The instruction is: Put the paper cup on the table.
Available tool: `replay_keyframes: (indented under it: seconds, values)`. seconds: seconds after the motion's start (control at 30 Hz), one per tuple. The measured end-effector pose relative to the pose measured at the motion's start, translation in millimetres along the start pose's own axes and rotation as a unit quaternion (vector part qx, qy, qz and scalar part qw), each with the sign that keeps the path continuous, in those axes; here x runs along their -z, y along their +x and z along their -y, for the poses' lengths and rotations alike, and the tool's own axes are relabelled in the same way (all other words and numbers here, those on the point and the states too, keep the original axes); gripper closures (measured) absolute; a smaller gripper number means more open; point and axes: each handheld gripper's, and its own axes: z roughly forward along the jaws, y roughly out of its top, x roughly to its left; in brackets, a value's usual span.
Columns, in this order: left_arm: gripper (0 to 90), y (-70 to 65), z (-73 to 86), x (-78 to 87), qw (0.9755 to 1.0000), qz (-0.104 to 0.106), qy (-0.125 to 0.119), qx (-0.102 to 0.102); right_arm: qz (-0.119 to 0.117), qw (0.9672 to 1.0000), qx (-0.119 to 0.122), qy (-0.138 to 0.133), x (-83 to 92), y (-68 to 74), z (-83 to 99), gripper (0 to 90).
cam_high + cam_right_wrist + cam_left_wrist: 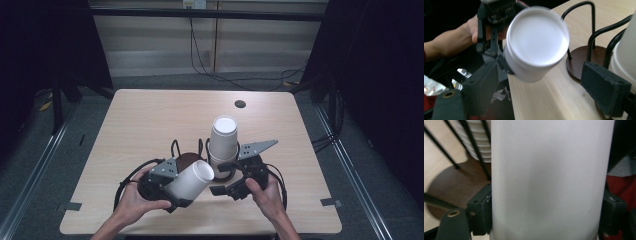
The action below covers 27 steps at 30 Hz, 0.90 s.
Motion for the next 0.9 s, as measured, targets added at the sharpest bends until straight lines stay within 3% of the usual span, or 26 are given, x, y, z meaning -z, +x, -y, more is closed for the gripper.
replay_keyframes:
  seconds: [0.17, 0.3, 0.33, 0.57, 0.67, 0.73, 0.9]
  values:
    - [18.9, -1.0, -1.8, 3.0, 0.9997, 0.003, 0.02, -0.015, -0.01, 0.9994, 0.014, 0.03, -4.9, -0.1, 1.3, 21.5]
    - [18.9, -2.6, -2.8, 2.3, 0.9987, -0.001, 0.048, -0.016, -0.007, 0.999, 0.027, 0.034, -5.5, 2.2, -0.8, 23.0]
    - [18.9, -2.4, -2.9, 2.2, 0.9984, -0.001, 0.054, -0.016, -0.017, 0.999, 0.027, 0.032, -4.3, 2.5, -1.3, 23.4]
    - [18.9, -0.4, -3.4, 0.9, 0.9974, 0.0, 0.07, -0.014, -0.016, 0.9971, 0.029, 0.068, -7.4, 1.7, 0.0, 15.1]
    - [18.9, -0.1, -9.4, -1.0, 0.9961, 0.001, 0.086, -0.021, -0.021, 0.9962, 0.031, 0.079, -8.3, 0.6, -2.9, 14.7]
    - [18.9, 0.7, -14.5, -1.6, 0.9949, 0.001, 0.097, -0.03, -0.012, 0.9958, 0.034, 0.085, -8.3, 0.9, -5.6, 15.4]
    - [18.9, 0.4, -25.9, 0.1, 0.9919, -0.007, 0.119, -0.043, -0.01, 0.9908, 0.045, 0.127, -8.2, 0.6, -14.3, 18.0]
